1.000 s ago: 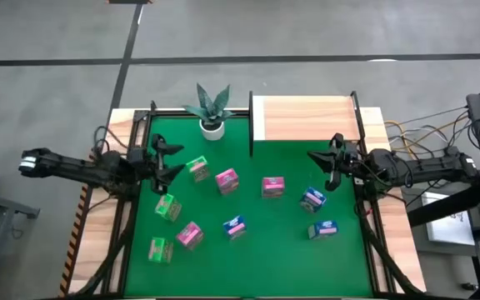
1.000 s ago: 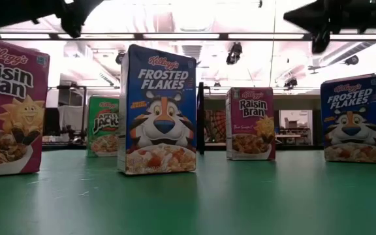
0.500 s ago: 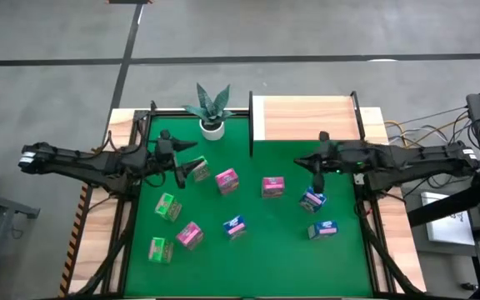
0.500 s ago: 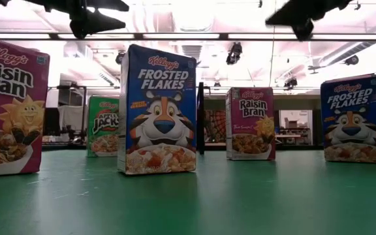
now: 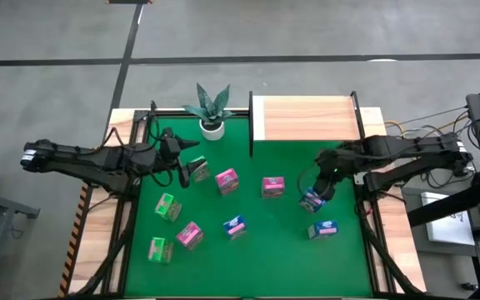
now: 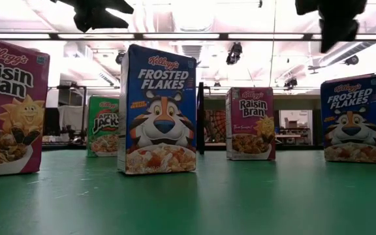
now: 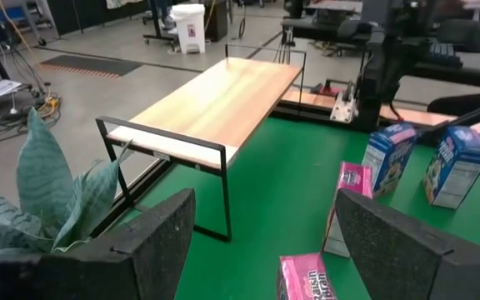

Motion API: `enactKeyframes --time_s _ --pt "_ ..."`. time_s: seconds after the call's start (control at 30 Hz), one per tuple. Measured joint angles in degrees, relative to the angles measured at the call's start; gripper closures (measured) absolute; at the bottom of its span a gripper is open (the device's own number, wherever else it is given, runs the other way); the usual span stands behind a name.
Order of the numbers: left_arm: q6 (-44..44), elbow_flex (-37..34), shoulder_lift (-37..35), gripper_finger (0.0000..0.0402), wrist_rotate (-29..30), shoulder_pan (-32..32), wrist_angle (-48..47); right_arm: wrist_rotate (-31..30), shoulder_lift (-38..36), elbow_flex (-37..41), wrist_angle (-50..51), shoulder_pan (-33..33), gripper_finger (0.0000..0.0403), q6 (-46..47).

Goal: Stack cereal on shelf
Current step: Put the top blue cereal box on the shelf

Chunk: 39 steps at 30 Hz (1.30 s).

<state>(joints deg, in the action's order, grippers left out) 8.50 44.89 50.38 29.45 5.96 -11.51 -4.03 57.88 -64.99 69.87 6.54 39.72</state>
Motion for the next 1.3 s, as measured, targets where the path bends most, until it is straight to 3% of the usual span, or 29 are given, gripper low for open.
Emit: enactKeyframes --time_s 0.33,0.5,0.73,0.93,1.1,1.3 --pt "-1.43 2.28 3.42 0.0127 -0.01 0.00 0.21 -0.13 2.87 -1.08 1.95 9.38 0.0378 13.06" --pt "-1.76 2.33 3.82 0.0127 0.00 -0.02 0.61 -0.40 4.18 -1.08 1.96 10.17 0.0309 13.98" --pt "-1.76 2.33 3.67 0.0127 0.00 0.00 1.19 -2.16 8.50 -0.64 1.83 11.08 0.0193 7.13" --pt "-1.80 2.33 3.58 0.0127 0.00 0.00 1.13 -7.32 9.59 1.21 1.60 15.51 0.0133 7.64" --pt "-2.00 2.31 3.58 0.0127 0.00 0.00 1.11 -12.64 7.16 4.43 -0.34 19.11 0.0116 11.99" --pt "-2.00 2.27 3.60 0.0127 0.00 -0.02 1.13 -17.48 6.17 9.12 -3.48 23.48 0.0124 13.54"
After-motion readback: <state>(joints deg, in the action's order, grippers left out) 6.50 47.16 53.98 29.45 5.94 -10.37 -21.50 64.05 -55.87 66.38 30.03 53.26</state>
